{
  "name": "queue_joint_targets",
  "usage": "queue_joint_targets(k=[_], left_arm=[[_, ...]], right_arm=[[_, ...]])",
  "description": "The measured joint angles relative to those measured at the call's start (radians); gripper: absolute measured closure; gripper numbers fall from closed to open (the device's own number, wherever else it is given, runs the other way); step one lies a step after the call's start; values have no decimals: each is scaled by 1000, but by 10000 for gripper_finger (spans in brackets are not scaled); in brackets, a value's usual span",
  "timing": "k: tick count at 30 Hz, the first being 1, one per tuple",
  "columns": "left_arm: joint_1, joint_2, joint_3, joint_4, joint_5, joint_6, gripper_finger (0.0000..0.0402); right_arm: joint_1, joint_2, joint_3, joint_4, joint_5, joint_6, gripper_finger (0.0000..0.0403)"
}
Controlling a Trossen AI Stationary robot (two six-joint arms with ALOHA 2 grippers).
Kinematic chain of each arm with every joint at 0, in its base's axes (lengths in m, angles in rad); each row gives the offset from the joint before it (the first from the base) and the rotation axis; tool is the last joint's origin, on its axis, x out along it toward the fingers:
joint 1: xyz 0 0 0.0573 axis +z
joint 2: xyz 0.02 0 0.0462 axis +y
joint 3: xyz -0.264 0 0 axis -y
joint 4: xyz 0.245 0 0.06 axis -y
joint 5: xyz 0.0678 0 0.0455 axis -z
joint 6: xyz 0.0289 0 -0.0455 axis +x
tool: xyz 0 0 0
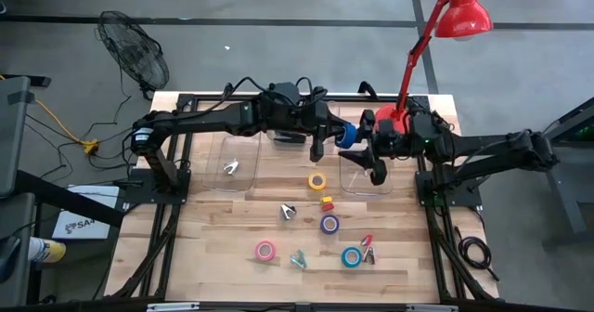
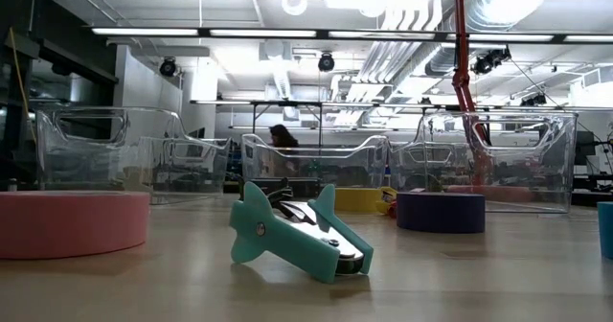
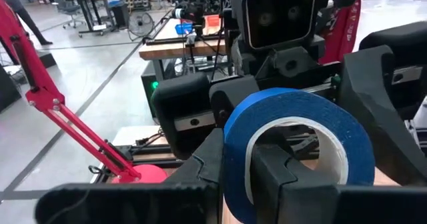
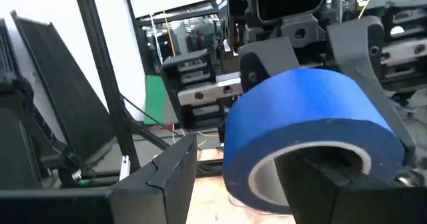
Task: Pick and place Stapler, Stapler remover, tape
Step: Put the blue tape into the bottom right transparent bin
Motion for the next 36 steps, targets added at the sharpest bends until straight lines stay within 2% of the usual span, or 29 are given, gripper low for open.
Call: queue_joint_targets(k=[4, 7, 11, 17, 22, 27, 31, 36], left_arm=[[1, 1, 0, 4, -7, -1, 368], [0, 1, 0, 1, -9, -3, 367], [1, 1, -1, -18, -24, -23, 335], [1, 1, 0, -76, -38, -10, 304], [0, -17, 0, -123, -108, 10, 300], [3, -72, 5, -190, -147, 96, 298], [2, -114, 3, -323, -182, 135, 298], [5, -180, 2, -565, -326, 138, 297]], right_arm=[[0, -3, 0, -4, 30, 40, 245], [0, -3, 0, -8, 32, 41, 295], [0, -4, 2, -20, 36, 33, 371], [0, -2, 0, -60, 49, 105, 372], [0, -3, 0, -108, 66, 140, 372], [-2, -1, -2, -166, 102, 178, 372], [-24, -11, -2, -260, 135, 223, 372], [-83, -8, -2, -470, 210, 358, 372]])
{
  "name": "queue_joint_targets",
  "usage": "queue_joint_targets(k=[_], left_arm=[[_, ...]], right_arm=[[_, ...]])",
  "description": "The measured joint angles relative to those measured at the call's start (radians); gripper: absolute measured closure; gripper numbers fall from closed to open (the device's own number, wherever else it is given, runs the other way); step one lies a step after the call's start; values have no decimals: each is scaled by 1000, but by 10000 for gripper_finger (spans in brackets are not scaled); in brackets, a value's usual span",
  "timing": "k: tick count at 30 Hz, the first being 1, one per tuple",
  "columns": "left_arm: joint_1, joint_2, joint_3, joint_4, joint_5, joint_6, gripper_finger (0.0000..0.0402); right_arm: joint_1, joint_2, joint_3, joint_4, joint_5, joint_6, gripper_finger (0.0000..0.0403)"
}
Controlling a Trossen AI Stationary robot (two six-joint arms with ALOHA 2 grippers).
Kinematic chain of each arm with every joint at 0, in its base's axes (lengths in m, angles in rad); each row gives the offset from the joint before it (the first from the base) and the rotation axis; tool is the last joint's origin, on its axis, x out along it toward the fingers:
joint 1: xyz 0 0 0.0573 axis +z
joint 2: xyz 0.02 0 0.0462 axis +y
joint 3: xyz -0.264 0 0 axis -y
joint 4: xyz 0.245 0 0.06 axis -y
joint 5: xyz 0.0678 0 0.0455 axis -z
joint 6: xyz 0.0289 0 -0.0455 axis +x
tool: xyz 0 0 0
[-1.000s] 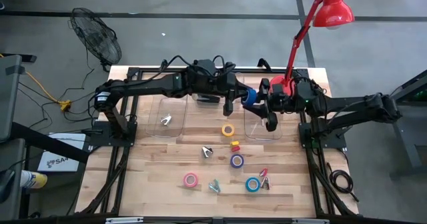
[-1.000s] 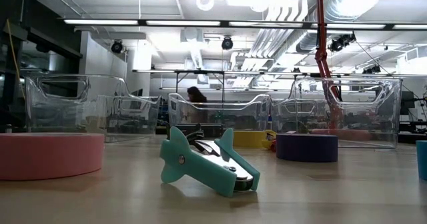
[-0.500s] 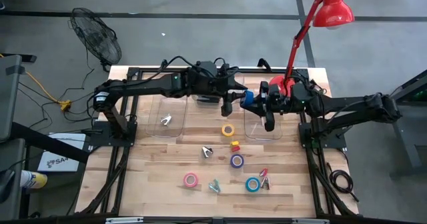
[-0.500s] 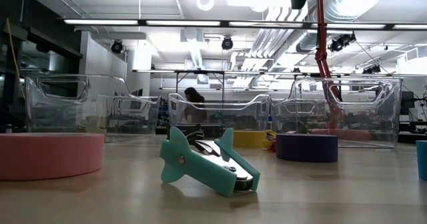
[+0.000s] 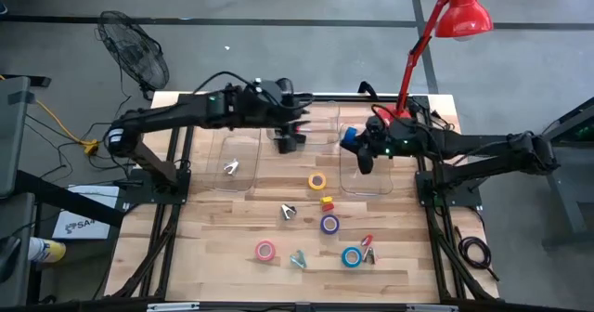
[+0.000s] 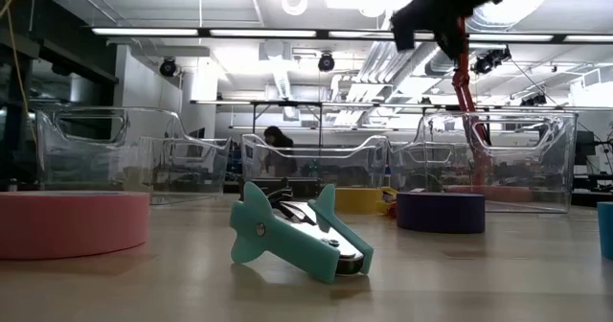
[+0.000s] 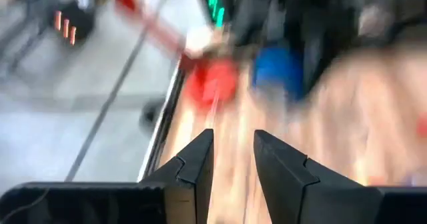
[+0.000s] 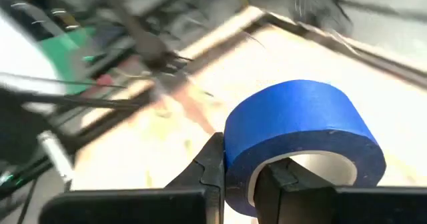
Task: Pick and place Stapler, Stapler remover, tape
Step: Put the blue tape into the bottom right transparent bin
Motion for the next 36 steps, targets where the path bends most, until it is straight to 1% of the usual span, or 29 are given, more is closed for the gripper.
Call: queue_joint_targets(k=[2, 4, 5, 8, 11, 14, 22, 27, 30, 32, 36], left_arm=[[3, -22, 3, -70, -64, -4, 297], [10, -38, -1, -193, -93, -14, 297], [13, -44, -1, -213, -94, -26, 297], [43, -73, -1, -318, -61, -55, 297], [90, -100, 0, -374, -3, -68, 298], [131, -114, -1, -372, 48, -68, 298], [268, -146, -1, -359, 225, 18, 298], [328, -152, -1, -362, 336, 53, 298], [351, -152, -1, -362, 377, 83, 298], [358, -152, -1, -363, 387, 102, 298], [356, -149, -1, -372, 391, 140, 298]], right_arm=[[-39, 1, 1, -87, 9, 67, 372], [-76, 8, 0, -166, 9, 113, 372], [-95, 11, 0, -197, 6, 135, 372], [-146, 30, 1, -258, -8, 185, 372], [-188, 74, 2, -296, -33, 212, 372], [-223, 133, 2, -306, -70, 228, 372], [-287, 334, 2, -309, -162, 268, 372], [-303, 428, 2, -302, -183, 279, 372], [-305, 464, 2, -302, -201, 296, 372], [-306, 479, 2, -303, -225, 298, 360], [-305, 487, 2, -303, -247, 326, 312]])
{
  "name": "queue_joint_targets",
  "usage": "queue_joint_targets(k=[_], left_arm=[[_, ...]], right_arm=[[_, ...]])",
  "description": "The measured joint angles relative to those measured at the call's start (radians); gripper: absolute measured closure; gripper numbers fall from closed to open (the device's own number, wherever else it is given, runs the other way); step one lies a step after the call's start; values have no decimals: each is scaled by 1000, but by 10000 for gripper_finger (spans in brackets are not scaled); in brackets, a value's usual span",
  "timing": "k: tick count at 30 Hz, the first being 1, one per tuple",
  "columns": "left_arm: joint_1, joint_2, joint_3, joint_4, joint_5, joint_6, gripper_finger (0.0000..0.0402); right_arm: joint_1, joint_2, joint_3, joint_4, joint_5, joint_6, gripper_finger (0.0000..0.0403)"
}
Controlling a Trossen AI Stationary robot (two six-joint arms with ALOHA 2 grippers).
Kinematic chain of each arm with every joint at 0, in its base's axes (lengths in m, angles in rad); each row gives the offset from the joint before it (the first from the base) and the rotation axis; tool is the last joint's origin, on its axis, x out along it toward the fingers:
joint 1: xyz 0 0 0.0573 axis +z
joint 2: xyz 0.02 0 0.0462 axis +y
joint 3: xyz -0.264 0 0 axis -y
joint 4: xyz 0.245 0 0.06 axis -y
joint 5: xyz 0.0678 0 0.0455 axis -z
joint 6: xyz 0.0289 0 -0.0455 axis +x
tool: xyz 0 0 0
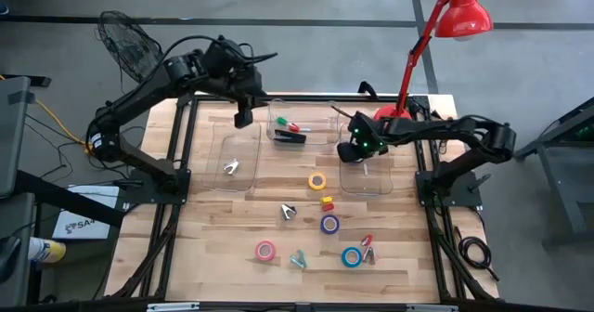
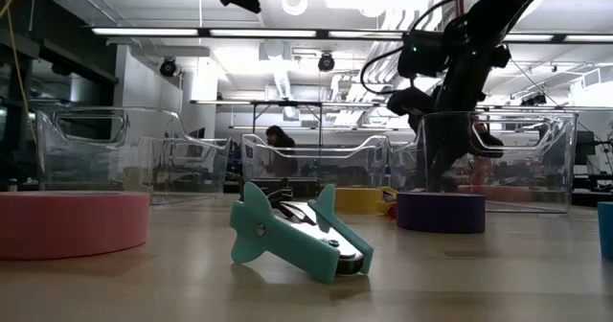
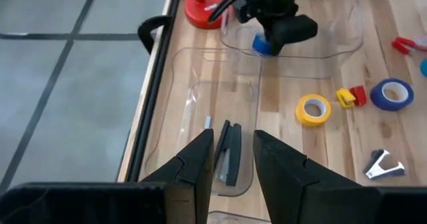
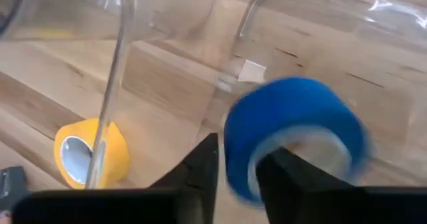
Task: Pick and place Stapler, Stapler remover, tape
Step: Put the blue tape into the bottom right transparent bin, then put the pink tape into the bottom right transparent bin
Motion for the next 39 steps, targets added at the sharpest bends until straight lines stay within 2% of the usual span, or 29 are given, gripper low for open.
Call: queue_joint_targets(k=[4, 13, 19, 22, 29, 33, 36, 39], left_arm=[[0, 1, 0, -3, 28, 36, 298], [0, 1, 0, -21, 84, 71, 298], [-1, 2, -96, -28, 169, 73, 298], [-3, 2, -173, -31, 173, 56, 298], [-84, 2, -340, -51, 180, -39, 298], [-178, 2, -411, -48, 104, -126, 298], [-259, 2, -452, -39, 64, -253, 298], [-350, 2, -481, -18, 64, -388, 298]], right_arm=[[-5, -11, 0, -5, -11, 4, 287], [-50, -49, 0, -17, -138, 104, 280], [-50, -187, 0, -16, -78, 124, 280], [-48, -280, 0, -13, -46, 116, 279], [-36, -521, 0, -6, 56, 30, 279], [-1, -649, 0, 16, 135, -68, 279], [27, -722, 0, 63, 139, -194, 279], [53, -773, 0, 112, 91, -338, 279]])
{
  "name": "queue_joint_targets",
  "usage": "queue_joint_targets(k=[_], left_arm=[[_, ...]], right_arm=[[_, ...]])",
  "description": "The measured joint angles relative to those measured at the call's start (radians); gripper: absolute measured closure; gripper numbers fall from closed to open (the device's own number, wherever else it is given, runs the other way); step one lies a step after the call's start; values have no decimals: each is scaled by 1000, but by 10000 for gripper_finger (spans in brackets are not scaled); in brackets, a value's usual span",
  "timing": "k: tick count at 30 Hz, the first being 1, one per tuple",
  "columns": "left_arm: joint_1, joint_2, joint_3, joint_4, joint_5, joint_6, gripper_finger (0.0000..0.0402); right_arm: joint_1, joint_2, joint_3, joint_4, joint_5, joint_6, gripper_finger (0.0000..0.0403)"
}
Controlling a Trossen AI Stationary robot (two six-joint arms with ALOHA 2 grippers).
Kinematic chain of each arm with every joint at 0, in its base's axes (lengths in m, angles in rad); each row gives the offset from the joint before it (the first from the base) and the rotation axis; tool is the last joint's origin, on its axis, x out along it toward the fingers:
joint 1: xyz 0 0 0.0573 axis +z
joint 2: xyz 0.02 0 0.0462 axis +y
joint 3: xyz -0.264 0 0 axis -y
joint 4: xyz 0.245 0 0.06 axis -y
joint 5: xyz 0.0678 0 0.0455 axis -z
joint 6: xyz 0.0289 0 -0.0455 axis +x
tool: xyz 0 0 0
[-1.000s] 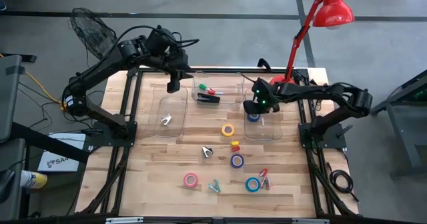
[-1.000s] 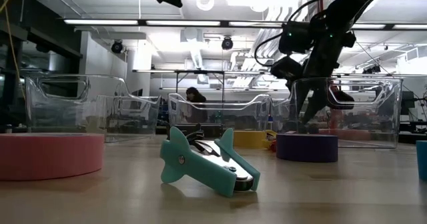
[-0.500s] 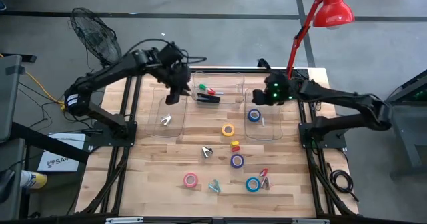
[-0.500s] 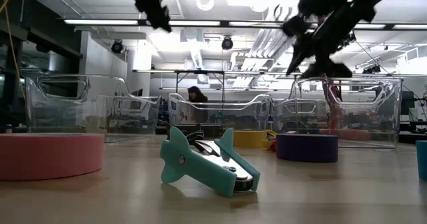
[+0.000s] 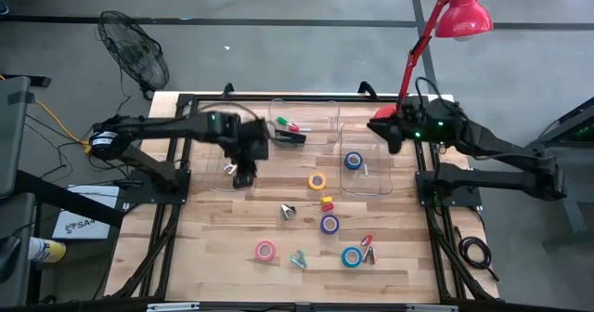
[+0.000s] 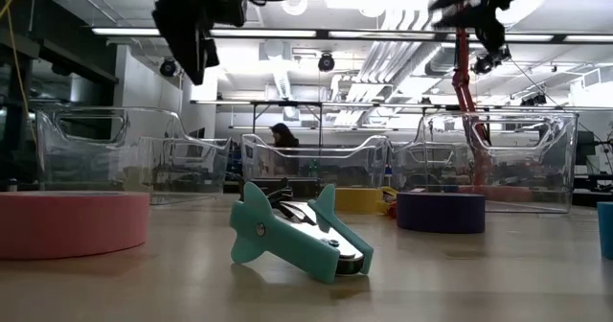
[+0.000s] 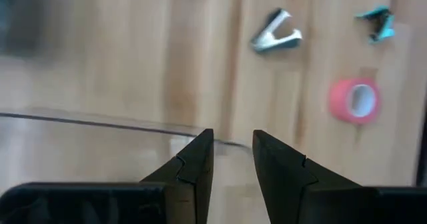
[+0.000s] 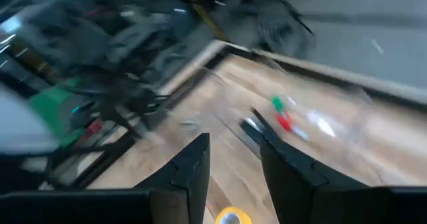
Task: Pick and place Stapler, Stapler remover, tape
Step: Put the pink tape into the bottom right transparent bin
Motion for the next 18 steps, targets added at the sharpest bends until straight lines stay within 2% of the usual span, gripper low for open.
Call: queue_joint_targets(k=[3, 10, 13, 16, 18], left_arm=[[-95, 0, -28, 48, -2, -107, 298], [-307, 0, -94, 219, -3, -421, 298], [-374, 0, -124, 301, -28, -543, 298], [-436, 23, -139, 338, -124, -697, 298], [-474, 42, -140, 338, -145, -764, 297]], right_arm=[[26, -26, 0, 27, -76, -89, 279], [100, -17, 0, 29, -292, -66, 279], [134, 1, 0, 29, -339, -81, 279], [167, 17, 0, 29, -359, -136, 279], [190, 29, -1, 29, -360, -143, 279]])
